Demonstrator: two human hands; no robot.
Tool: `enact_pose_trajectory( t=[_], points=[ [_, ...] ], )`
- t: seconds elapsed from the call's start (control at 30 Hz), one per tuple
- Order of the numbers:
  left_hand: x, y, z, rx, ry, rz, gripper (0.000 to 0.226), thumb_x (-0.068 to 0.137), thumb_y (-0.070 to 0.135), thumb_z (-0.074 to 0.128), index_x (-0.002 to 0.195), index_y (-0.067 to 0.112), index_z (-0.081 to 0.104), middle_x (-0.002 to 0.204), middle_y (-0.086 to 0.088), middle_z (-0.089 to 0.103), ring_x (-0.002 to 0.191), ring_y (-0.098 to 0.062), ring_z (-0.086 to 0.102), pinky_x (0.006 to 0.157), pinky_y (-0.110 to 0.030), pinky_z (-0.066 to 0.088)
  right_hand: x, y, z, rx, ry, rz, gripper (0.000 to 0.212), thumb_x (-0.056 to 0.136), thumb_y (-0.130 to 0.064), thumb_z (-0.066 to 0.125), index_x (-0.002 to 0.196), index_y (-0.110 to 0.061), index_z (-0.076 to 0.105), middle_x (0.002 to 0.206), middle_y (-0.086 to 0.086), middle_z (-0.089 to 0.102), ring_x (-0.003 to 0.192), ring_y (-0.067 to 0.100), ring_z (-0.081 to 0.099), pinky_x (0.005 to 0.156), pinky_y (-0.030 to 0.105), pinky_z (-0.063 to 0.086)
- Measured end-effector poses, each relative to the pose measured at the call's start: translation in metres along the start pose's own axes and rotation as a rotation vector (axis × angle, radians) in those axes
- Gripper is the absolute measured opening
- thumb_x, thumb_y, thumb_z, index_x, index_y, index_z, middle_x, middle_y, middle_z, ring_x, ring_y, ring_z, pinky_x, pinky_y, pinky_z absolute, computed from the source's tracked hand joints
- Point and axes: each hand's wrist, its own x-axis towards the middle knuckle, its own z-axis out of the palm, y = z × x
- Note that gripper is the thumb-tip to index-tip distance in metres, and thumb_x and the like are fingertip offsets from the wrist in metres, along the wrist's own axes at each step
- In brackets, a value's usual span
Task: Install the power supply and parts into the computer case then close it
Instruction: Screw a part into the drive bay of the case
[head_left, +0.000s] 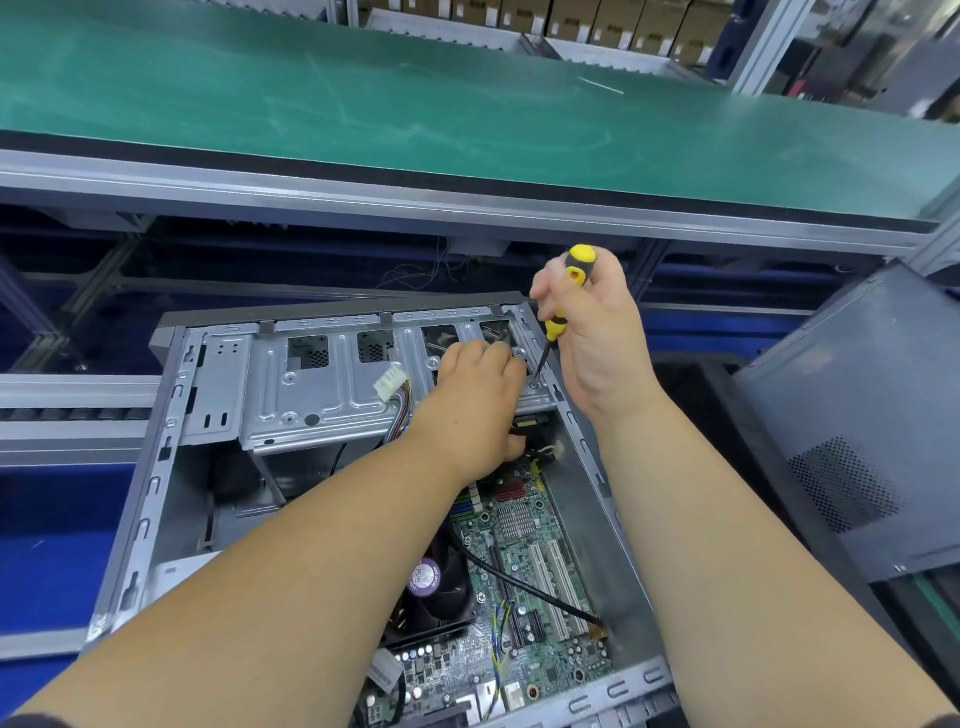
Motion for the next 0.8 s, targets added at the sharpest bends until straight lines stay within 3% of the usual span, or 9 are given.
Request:
enact_pose_trajectory(
  t=[0.13,0.23,0.3,0.4,0.5,0.6,0.67,0.73,0.8],
  points=[
    [0.0001,-0.0002,0.0001,0.001,-0.005,0.0,0.066,0.071,0.055,0.07,0.119,0.016,0.048,0.115,-0.001,0.043,0.113,-0.025,0.036,0.103,-0.038,0.024,-0.0025,-0.0013,-0.0008,0.1,-0.009,-0.006,0.034,0.102,-0.035,0.033,0.111,-0.013,0.058,0.086,0.003,0.061,0.075,0.011,0.052,0.073,0.025,0.046],
    [0.0005,-0.0002,0.0005,0.0,-0.004,0.0,0.066,0.071,0.055,0.069,0.119,0.015,0.047,0.115,-0.002,0.043,0.113,-0.025,0.036,0.103,-0.037,0.024,-0.0034,-0.0005,-0.001,0.016,-0.022,-0.03,0.014,0.099,-0.024,0.048,0.107,-0.013,0.053,0.091,0.001,0.067,0.087,0.017,0.064,0.086,0.031,0.051],
    [0.0005,-0.0004,0.0002,-0.002,-0.003,-0.001,0.066,0.071,0.055,0.069,0.12,0.015,0.047,0.115,-0.002,0.043,0.113,-0.025,0.036,0.103,-0.038,0.024,-0.0029,0.0002,-0.0011,-0.005,-0.026,-0.048,0.014,0.095,-0.016,0.056,0.106,-0.013,0.048,0.09,0.002,0.068,0.082,0.016,0.064,0.083,0.028,0.052],
    [0.0,-0.0006,0.0002,-0.002,-0.002,0.002,0.067,0.071,0.055,0.069,0.121,0.015,0.047,0.115,-0.002,0.043,0.113,-0.025,0.036,0.104,-0.037,0.023,-0.0039,-0.0003,0.0003,0.026,-0.03,-0.047,0.013,0.096,-0.024,0.051,0.107,-0.016,0.05,0.086,0.002,0.064,0.071,0.012,0.051,0.075,0.024,0.046],
    [-0.0001,-0.0007,0.0003,-0.006,-0.004,0.001,0.067,0.072,0.054,0.069,0.121,0.015,0.047,0.115,-0.002,0.042,0.113,-0.025,0.036,0.104,-0.037,0.023,-0.0054,0.0002,-0.0014,0.089,-0.026,-0.048,0.032,0.104,-0.029,0.032,0.112,-0.011,0.057,0.09,0.003,0.062,0.077,0.013,0.052,0.077,0.026,0.046],
    [0.0001,-0.0005,-0.0002,-0.005,-0.001,0.002,0.068,0.072,0.054,0.07,0.121,0.014,0.047,0.115,-0.003,0.043,0.113,-0.025,0.036,0.104,-0.037,0.023,-0.004,-0.0007,-0.0032,0.054,-0.008,-0.037,0.018,0.101,-0.024,0.044,0.107,-0.012,0.056,0.093,0.0,0.068,0.089,0.018,0.063,0.084,0.029,0.05],
    [0.0002,-0.0004,-0.0005,-0.007,0.001,0.003,0.068,0.072,0.054,0.07,0.122,0.014,0.047,0.116,-0.003,0.043,0.113,-0.025,0.036,0.104,-0.037,0.023,-0.0027,-0.0022,-0.0027,0.052,0.001,-0.027,0.011,0.095,-0.018,0.057,0.104,-0.015,0.05,0.093,0.002,0.069,0.085,0.019,0.065,0.083,0.026,0.051],
    [0.0,-0.0003,-0.0006,-0.009,0.003,0.003,0.068,0.072,0.054,0.069,0.123,0.015,0.047,0.116,-0.002,0.043,0.113,-0.025,0.035,0.103,-0.037,0.022,-0.0032,-0.003,-0.002,0.027,0.001,-0.041,0.018,0.091,-0.021,0.061,0.102,-0.018,0.047,0.091,0.003,0.068,0.073,0.015,0.058,0.074,0.022,0.049],
    [0.0,-0.0002,-0.0006,-0.006,0.001,0.003,0.068,0.072,0.055,0.07,0.123,0.015,0.047,0.116,-0.002,0.043,0.114,-0.025,0.036,0.104,-0.037,0.023,-0.0051,-0.0032,-0.0009,0.056,-0.015,-0.042,0.016,0.095,-0.03,0.052,0.105,-0.018,0.049,0.089,0.003,0.066,0.069,0.012,0.051,0.07,0.023,0.045]
  ],
)
